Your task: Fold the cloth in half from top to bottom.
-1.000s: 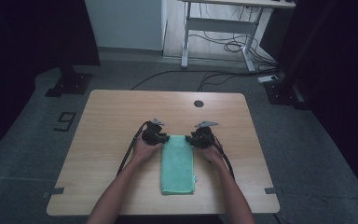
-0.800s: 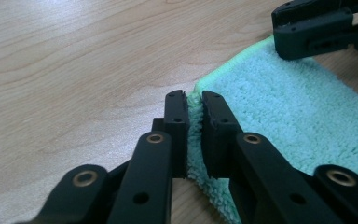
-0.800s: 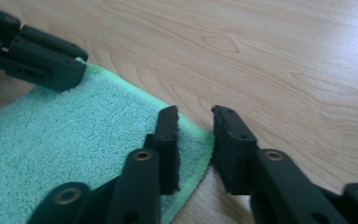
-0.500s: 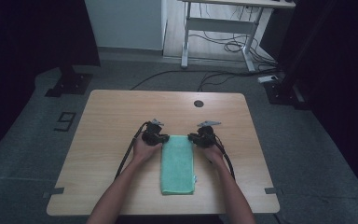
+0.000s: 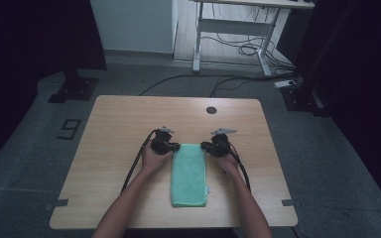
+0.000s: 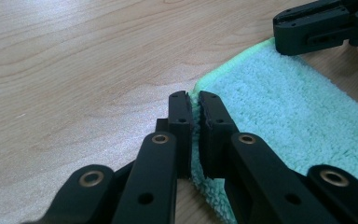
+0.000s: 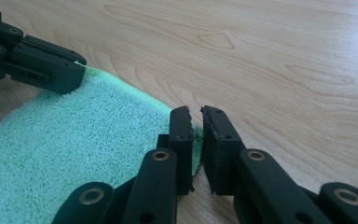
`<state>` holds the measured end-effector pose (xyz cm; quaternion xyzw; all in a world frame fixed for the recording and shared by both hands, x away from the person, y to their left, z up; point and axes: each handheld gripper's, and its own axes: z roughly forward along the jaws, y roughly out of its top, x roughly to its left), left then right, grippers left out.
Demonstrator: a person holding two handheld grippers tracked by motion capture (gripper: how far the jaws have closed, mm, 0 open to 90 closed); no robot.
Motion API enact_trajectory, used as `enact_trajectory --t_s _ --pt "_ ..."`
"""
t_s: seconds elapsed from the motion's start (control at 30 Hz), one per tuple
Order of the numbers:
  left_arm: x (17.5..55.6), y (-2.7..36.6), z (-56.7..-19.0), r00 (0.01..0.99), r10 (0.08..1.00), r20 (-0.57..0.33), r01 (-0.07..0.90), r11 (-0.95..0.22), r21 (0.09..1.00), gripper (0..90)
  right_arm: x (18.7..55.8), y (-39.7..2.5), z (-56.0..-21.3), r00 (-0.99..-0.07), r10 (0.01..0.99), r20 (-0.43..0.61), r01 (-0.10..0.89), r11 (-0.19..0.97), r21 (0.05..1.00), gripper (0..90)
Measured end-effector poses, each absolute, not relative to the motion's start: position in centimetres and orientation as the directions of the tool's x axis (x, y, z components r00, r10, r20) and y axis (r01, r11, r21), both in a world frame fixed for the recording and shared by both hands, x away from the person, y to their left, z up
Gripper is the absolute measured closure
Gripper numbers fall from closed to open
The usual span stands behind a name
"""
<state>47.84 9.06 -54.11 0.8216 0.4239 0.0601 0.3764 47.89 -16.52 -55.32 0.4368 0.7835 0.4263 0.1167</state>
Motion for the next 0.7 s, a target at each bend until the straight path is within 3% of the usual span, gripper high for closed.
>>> enact_trajectory --t_s 0.1,0.3,0.4,0.53,0.7 --pt "47.8 9.1 -54.2 0.63 0.743 -0.227 0.654 -0.35 0.67 84.4 47.9 -16.5 -55.3 -0.588 0.787 0.189 0.587 0.255 0.768 77.3" --pt "47.8 9.1 -54.3 0.629 0.743 -0.229 0.653 -0.345 0.674 84.6 47.7 -16.2 -55.3 -0.601 0.781 0.17 0.571 0.271 0.775 55.1" --pt "47.7 9.2 -54.3 0.628 0.743 -0.232 0.652 -0.338 0.679 84.5 47.6 -15.9 -55.3 -0.607 0.782 0.145 0.559 0.29 0.777 49.2" --pt "47.7 9.3 -54.4 0.627 0.742 -0.236 0.652 -0.335 0.68 84.5 47.3 -15.3 -55.2 -0.619 0.778 0.111 0.543 0.321 0.776 48.6" --pt "47.6 9.3 -54.4 0.629 0.741 -0.235 0.65 -0.335 0.682 84.6 47.2 -15.0 -55.2 -0.637 0.765 0.094 0.527 0.343 0.778 58.2"
